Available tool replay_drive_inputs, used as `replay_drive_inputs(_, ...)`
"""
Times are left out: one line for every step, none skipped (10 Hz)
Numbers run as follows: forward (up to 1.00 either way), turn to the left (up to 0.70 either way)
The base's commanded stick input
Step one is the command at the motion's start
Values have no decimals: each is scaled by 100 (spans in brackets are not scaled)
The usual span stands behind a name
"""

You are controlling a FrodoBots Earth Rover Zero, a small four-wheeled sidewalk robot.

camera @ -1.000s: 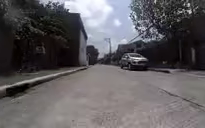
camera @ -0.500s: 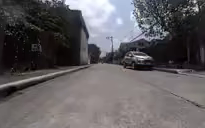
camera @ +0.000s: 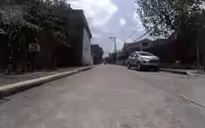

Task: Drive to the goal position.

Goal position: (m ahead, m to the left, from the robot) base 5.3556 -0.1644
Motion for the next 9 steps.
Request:
replay_drive_inputs(100,0)
replay_drive_inputs(100,1)
replay_drive_inputs(100,3)
replay_drive_inputs(100,7)
replay_drive_inputs(100,13)
replay_drive_inputs(100,19)
replay_drive_inputs(100,19)
replay_drive_inputs(100,19)
replay_drive_inputs(100,19)
